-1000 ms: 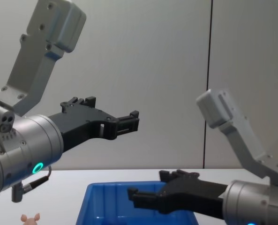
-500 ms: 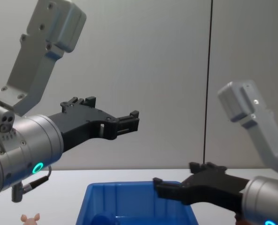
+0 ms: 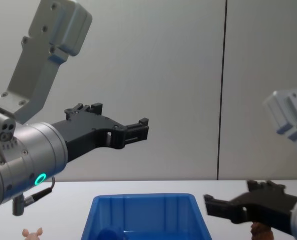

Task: Pick up the two dolls from the table and place them into the box.

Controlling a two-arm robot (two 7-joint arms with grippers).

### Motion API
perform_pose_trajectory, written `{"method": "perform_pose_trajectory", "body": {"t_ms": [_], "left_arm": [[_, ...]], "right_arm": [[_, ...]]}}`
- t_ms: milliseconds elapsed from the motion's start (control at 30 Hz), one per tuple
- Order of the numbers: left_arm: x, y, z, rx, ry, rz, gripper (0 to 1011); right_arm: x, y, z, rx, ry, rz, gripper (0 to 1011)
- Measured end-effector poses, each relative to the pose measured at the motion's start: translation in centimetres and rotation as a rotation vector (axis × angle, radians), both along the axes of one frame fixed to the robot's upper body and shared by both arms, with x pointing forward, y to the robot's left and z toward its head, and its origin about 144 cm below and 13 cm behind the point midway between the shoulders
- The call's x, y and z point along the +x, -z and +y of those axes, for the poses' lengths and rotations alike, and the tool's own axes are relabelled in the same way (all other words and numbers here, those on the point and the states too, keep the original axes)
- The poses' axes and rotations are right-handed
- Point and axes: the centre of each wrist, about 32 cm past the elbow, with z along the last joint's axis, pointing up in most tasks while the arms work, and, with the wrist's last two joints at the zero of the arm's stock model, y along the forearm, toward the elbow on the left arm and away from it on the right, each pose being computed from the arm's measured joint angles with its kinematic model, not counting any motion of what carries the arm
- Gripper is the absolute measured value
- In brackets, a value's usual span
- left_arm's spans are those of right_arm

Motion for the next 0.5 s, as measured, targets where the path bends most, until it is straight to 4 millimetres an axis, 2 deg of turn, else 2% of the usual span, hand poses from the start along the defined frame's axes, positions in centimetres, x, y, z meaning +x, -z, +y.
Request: {"method": "perform_pose_trajectory", "body": {"t_ms": [500], "left_arm": [[0.0,0.0,0.0,0.0,0.0,0.0,1001]], "right_arm": [[-2.1,0.4,-0.7,-0.02,0.112,0.09,1001]]}}
